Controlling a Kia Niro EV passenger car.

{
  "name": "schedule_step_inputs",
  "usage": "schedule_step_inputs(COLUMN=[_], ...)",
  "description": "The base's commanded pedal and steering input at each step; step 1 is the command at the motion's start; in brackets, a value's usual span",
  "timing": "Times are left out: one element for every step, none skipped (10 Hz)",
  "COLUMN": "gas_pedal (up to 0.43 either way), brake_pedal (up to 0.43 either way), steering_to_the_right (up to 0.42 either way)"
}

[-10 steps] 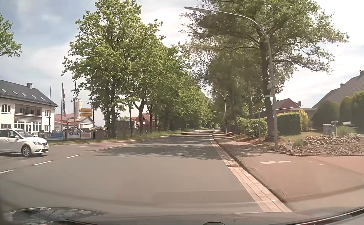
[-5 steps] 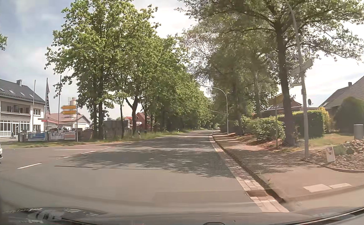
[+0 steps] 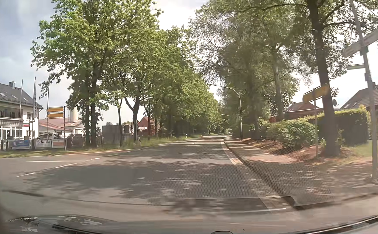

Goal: Follow the waypoints while adhering to traffic rules and regulations

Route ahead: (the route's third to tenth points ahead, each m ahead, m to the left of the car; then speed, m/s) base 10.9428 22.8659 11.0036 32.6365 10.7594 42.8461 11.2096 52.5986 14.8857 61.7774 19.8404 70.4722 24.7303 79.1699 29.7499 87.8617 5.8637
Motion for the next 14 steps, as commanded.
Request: schedule_step_inputs(gas_pedal=[0.0,0.0,0.0,0.0,0.0,0.0,0.02,0.059,0.079,0.098,0.098,0.11,0.118,0.13], brake_pedal=[0.226,0.195,0.116,0.0,0.0,0.0,0.0,0.0,0.0,0.0,0.0,0.0,0.0,0.0], steering_to_the_right=[-0.045,-0.056,-0.077,-0.108,-0.142,-0.169,-0.21,-0.252,-0.291,-0.334,-0.37,-0.4,-0.43,-0.463])
